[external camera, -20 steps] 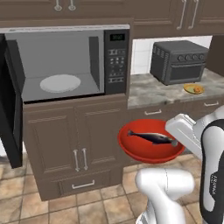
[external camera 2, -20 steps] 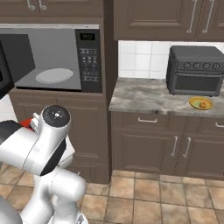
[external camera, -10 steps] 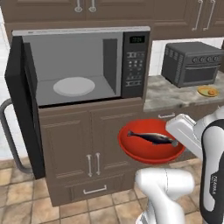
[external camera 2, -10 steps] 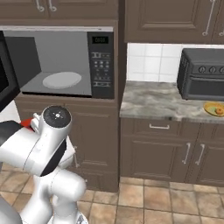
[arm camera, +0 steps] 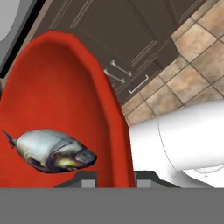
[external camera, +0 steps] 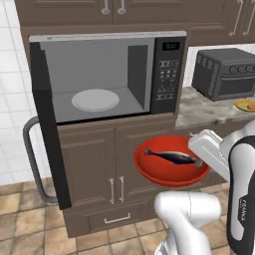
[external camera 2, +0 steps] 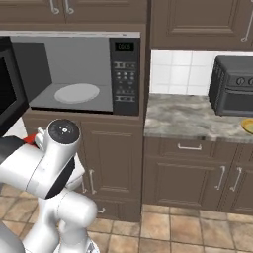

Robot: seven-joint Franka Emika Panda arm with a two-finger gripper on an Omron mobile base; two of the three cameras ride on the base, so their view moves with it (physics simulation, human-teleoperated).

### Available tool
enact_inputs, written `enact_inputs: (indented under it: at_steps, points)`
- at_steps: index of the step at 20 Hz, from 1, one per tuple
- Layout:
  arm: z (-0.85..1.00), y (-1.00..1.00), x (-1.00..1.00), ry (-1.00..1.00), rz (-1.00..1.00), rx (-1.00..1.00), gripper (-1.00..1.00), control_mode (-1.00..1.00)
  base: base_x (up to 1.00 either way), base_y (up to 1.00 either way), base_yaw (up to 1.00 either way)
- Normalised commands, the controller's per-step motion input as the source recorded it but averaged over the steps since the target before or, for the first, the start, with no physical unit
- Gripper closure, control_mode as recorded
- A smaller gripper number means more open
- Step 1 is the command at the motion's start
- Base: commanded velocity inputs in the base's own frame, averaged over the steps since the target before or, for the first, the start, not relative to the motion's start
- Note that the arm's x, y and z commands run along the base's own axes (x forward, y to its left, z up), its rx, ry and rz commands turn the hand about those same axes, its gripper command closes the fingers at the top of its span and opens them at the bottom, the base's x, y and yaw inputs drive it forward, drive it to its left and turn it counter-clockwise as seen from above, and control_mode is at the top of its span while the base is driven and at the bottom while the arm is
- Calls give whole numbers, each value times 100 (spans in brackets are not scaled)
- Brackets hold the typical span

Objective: Remove the tangerine from the bowl and place it on the small plate. Then place the bowl with only the fish in the microwave, close the door, and press the start button to microwave the fish.

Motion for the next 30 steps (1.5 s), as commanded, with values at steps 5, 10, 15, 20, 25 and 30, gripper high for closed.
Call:
enact_inputs:
  at_steps: [5,10,15,20,25,30]
  points:
    - [0,0,0,0,0,0,100,100,38,41,0]
    - [0,0,0,0,0,0,100,100,45,46,0]
    - [0,0,0,0,0,0,100,100,24,16,0]
    - [0,0,0,0,0,0,100,100,8,3,1]
    - [0,0,0,0,0,0,100,100,8,2,1]
    - [0,0,0,0,0,0,100,-100,1,0,2]
